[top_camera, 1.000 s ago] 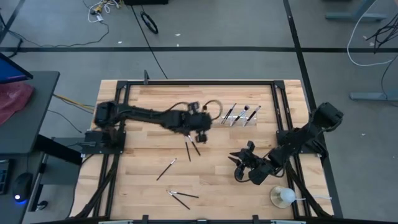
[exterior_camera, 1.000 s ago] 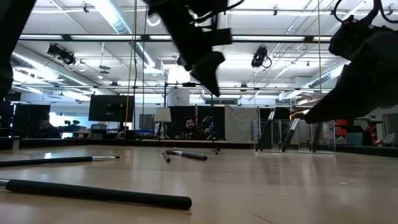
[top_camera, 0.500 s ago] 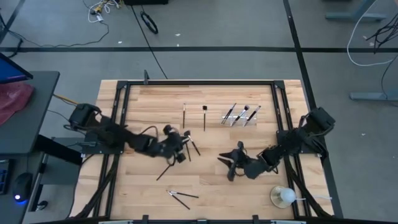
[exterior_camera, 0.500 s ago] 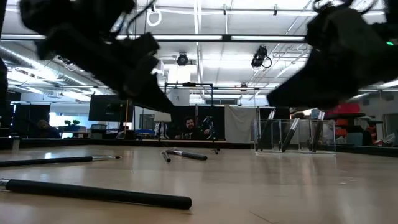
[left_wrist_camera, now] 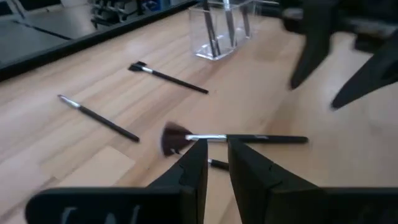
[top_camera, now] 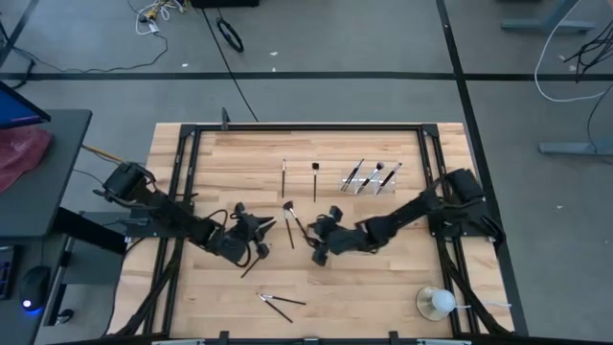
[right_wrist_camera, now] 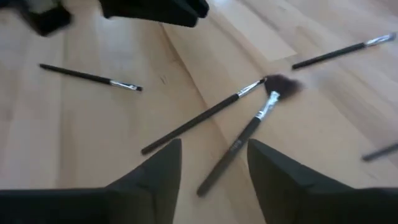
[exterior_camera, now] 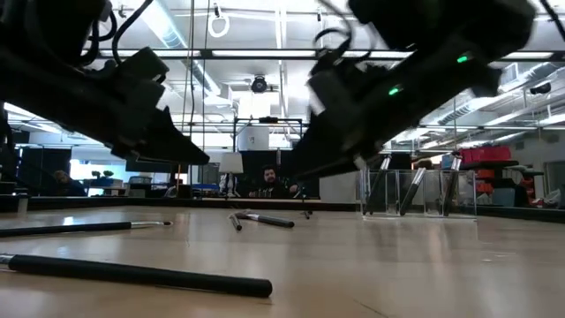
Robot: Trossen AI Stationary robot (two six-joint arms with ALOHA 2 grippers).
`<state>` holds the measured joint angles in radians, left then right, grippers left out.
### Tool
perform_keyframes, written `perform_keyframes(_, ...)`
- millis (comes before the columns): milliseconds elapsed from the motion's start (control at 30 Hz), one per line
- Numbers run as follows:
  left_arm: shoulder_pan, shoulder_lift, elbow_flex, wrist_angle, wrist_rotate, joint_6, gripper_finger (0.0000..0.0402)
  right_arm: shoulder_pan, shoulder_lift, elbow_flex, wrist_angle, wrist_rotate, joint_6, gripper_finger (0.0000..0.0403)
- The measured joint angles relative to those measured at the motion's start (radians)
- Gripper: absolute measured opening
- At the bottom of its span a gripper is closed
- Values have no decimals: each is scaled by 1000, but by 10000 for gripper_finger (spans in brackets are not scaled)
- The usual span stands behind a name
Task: Put items in baskets/containers
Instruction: Put the black highlighter brush into the transparent organizer
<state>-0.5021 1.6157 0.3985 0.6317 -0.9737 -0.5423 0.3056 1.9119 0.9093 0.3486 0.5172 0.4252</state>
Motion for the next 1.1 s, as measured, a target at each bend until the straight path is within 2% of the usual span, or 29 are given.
perform_keyframes(100,5,0,2,1,51,-17,69,-37,66,61,-61,-45,9,199)
perform_keyframes(233,18,0,2,2,89,-19,69,-69,127,99,-101,-98,11,189)
perform_keyframes(400,29,0,2,8,107,-31,69,-83,139,106,-186,-104,34,132)
perform_keyframes(600,35,1,2,47,107,-25,69,-81,135,109,-305,-99,63,19)
perform_keyframes(800,35,1,2,83,107,-17,69,-42,86,40,-318,-25,134,23)
perform_keyframes(1000,35,1,2,117,107,1,69,3,-71,-156,-191,41,178,8)
perform_keyframes(1100,35,1,2,172,127,64,69,25,-148,-251,21,75,174,10)
